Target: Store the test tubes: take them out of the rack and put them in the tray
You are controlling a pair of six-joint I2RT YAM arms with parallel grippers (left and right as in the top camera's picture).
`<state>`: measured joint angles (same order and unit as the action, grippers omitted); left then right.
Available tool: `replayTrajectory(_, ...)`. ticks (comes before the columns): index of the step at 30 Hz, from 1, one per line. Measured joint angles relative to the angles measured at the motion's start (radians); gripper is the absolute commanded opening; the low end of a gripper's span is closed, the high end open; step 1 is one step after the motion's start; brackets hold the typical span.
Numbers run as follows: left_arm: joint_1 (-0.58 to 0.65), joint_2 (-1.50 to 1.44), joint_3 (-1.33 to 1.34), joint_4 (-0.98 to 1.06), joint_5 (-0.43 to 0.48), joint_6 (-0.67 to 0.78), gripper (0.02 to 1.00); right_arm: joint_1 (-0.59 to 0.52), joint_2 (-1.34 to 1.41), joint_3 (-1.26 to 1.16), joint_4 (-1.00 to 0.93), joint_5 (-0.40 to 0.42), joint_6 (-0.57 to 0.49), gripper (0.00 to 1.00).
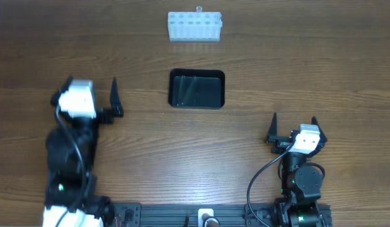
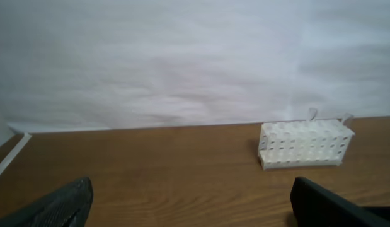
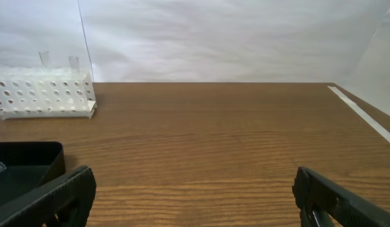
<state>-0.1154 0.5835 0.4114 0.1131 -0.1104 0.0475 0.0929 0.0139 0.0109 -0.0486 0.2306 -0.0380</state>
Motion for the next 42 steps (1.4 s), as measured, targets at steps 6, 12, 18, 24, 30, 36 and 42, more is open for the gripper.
replayTrajectory(6, 0.0, -0.266, -0.215, 0.055, 0.026, 0.006, 0.998, 0.0, 0.0, 0.0, 0.0, 0.0, 0.0, 0.993)
replayTrajectory(12, 0.014, -0.425, -0.341, 0.056, 0.087, 0.006, 1.0, 0.0, 0.0, 0.0, 0.0, 0.0, 0.0, 0.993)
replayTrajectory(18, 0.101, -0.484, -0.396, -0.008, 0.225, 0.006, 1.0, 0.0, 0.0, 0.0, 0.0, 0.0, 0.0, 0.991)
replayTrajectory(24, 0.128, -0.5, -0.399, -0.136, 0.315, 0.006, 0.998, 0.0, 0.0, 0.0, 0.0, 0.0, 0.0, 0.991)
replayTrajectory(30, 0.128, -0.502, -0.401, -0.169, 0.328, -0.006, 1.0, 0.0, 0.0, 0.0, 0.0, 0.0, 0.0, 0.993)
replayTrajectory(36, 0.108, -0.502, -0.401, -0.171, 0.301, -0.052, 1.0, 0.0, 0.0, 0.0, 0.0, 0.0, 0.0, 0.991)
replayTrajectory(42, 0.103, -0.502, -0.401, -0.172, 0.286, -0.068, 1.0, 0.0, 0.0, 0.0, 0.0, 0.0, 0.0, 0.993)
